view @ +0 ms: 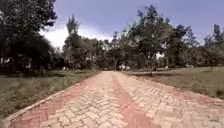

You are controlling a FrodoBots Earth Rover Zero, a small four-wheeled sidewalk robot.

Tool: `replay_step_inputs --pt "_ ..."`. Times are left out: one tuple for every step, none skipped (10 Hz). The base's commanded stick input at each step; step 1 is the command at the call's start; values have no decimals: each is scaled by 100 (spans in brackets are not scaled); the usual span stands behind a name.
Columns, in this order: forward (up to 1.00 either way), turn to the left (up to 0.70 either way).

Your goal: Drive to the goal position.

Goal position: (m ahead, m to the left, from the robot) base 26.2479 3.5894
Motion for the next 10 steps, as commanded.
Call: replay_step_inputs --pt "70 0" --pt "70 0" --pt "70 0" --pt "70 0" --pt "70 0" --pt "70 0" --pt "70 0" --pt "70 0" --pt "70 0" --pt "70 0"
